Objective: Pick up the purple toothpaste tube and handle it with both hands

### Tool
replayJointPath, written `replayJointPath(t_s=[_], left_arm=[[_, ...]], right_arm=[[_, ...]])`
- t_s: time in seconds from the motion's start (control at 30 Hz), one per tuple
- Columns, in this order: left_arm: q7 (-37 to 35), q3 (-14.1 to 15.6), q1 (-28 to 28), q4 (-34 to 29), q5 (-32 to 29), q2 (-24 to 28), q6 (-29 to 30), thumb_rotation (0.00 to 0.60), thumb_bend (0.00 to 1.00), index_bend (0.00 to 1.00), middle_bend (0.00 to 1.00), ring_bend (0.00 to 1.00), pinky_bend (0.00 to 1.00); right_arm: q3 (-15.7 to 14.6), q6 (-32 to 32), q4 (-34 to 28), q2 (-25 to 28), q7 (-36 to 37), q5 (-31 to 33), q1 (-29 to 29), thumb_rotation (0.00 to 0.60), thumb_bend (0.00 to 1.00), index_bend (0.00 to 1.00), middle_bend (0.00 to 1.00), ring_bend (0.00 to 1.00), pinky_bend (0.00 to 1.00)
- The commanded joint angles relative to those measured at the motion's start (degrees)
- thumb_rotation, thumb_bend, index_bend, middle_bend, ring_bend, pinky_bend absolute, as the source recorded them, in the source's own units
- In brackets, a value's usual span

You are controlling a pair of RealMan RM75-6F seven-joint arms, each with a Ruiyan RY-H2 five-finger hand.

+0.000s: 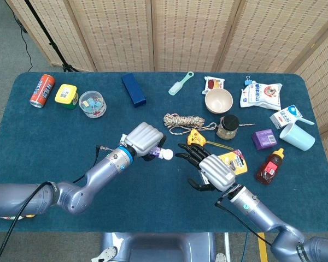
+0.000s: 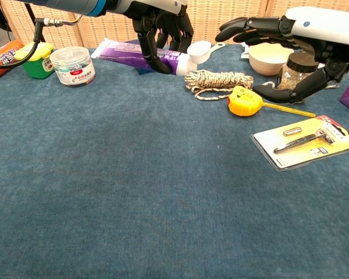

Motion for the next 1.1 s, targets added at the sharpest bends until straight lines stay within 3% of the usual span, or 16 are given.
replayJointPath(t_s=[0.03, 1.1], left_arm=[[0.0, -0.1, -0.1, -0.1, -0.1, 0.1, 0.2, 0.6, 0.75, 0.6, 0.56, 0.55, 0.58], [0.3, -0.2, -1.2, 0.0, -1.2, -1.1, 0.7, 0.6, 0.75, 0.6, 0.56, 0.55, 0.58]], right_arm=[[-0.2, -0.3, 0.1, -0.1, -0.4, 0.2, 0.2, 0.6, 0.46, 0.12, 0.0, 0.0, 0.0], [0.0, -1.0, -0.7, -0.7, -1.4, 1.7, 1.2, 0.6, 0.46, 0.11, 0.0, 0.0, 0.0]])
